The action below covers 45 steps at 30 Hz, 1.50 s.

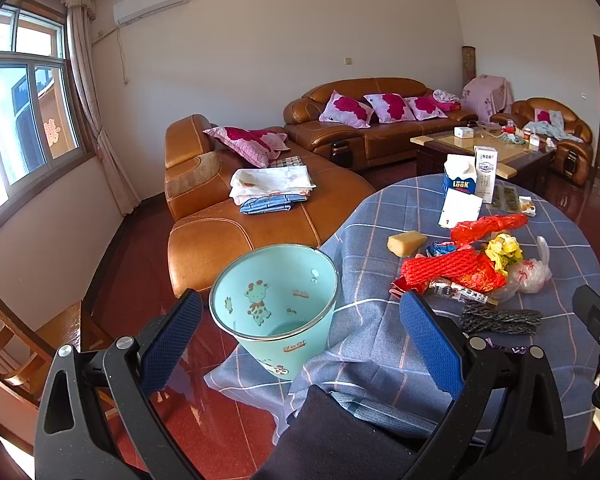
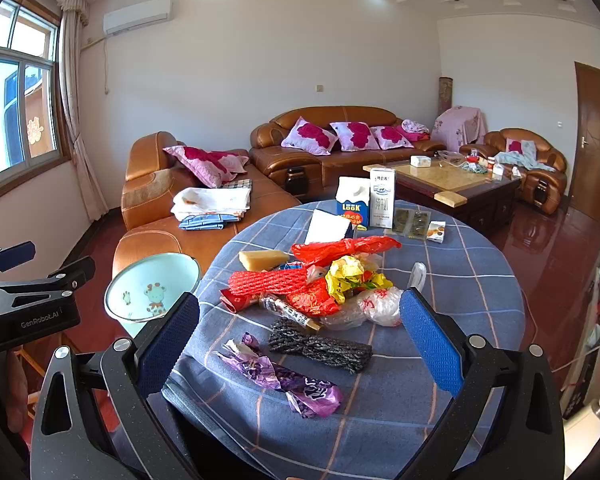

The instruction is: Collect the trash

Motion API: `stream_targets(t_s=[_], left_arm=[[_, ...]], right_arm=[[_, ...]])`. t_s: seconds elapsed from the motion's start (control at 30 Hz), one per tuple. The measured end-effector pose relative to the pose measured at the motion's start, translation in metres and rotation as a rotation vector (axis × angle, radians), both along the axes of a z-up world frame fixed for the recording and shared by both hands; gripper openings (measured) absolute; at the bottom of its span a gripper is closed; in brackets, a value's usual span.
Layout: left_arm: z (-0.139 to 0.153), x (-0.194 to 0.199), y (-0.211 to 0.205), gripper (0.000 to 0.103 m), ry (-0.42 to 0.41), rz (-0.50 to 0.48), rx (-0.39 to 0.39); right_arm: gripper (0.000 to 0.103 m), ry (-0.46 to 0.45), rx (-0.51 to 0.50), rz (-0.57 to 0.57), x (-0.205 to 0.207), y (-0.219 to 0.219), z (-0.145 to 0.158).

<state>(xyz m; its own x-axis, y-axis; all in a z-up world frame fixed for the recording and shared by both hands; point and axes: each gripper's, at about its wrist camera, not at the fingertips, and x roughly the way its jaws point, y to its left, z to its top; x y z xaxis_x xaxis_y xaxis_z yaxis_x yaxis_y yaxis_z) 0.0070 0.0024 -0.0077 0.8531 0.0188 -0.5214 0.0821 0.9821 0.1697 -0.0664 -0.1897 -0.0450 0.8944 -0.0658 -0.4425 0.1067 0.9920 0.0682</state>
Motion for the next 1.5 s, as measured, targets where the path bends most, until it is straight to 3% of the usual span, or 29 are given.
stream_targets(t_s=[1.5], left_arm=[[-0.0086,0.0075,-0.0039,0.097,0.01,-0.004,0.021]], right_arm=[[0.098,-0.017,-0.019,-0.012,-0.0004,-0.0041,-0.007]])
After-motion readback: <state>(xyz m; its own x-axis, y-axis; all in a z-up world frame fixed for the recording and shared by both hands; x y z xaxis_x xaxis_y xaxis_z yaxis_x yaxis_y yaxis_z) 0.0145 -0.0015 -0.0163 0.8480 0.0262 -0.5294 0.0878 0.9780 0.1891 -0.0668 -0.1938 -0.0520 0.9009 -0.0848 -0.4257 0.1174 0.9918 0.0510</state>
